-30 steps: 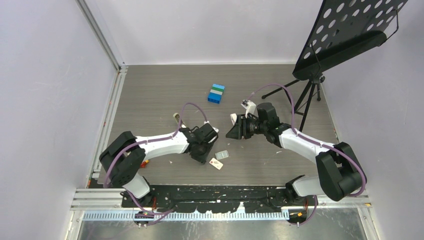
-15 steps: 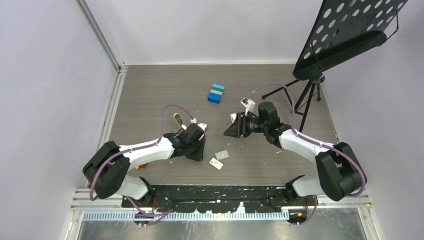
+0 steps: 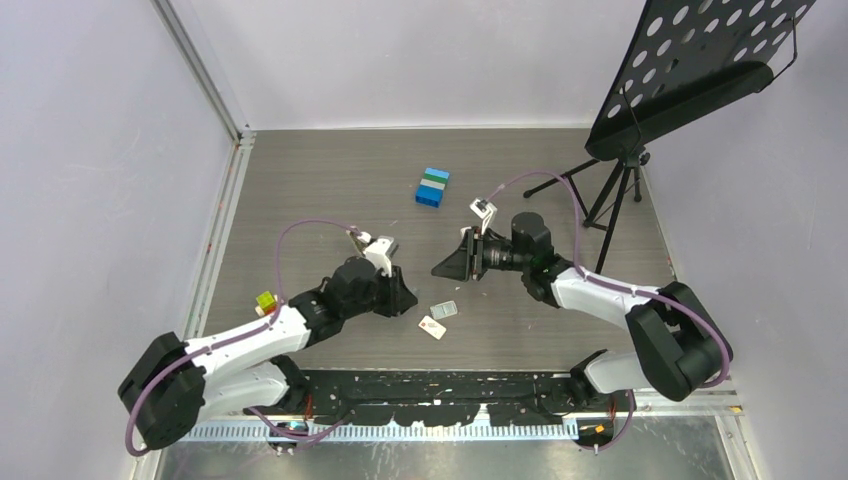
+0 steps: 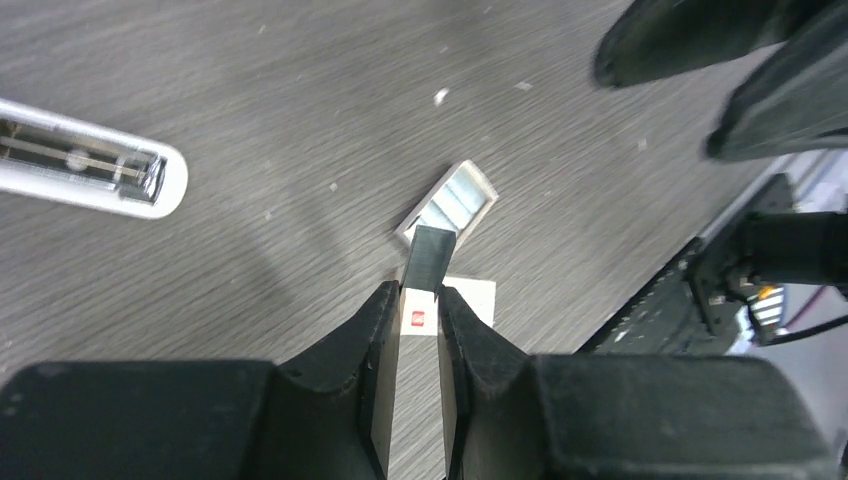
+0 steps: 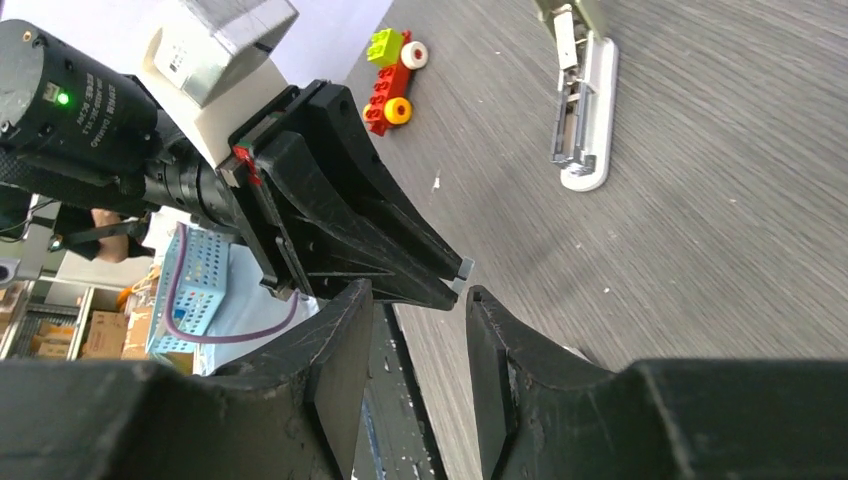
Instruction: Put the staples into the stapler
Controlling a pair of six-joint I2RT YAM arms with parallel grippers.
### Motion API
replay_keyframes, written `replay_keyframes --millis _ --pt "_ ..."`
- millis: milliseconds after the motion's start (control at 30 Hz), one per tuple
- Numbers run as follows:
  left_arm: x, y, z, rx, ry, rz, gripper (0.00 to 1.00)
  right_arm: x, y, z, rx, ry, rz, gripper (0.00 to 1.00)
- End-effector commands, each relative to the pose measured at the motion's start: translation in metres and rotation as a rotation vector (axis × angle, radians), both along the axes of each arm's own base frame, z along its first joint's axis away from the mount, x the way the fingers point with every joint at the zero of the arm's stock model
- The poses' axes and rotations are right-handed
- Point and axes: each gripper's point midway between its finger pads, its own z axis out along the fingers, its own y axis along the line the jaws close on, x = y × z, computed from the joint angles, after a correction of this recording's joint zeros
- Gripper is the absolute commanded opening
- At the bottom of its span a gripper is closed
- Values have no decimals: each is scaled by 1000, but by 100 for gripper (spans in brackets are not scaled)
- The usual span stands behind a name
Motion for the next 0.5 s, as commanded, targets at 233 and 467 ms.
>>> replay_keyframes --millis 233,467 --pt "-1 -22 98 -368 -249 -70 22 -29 5 45 183 -171 137 48" --pt "-14 -29 119 -449 -277 -146 22 -41 3 71 296 -286 186 51"
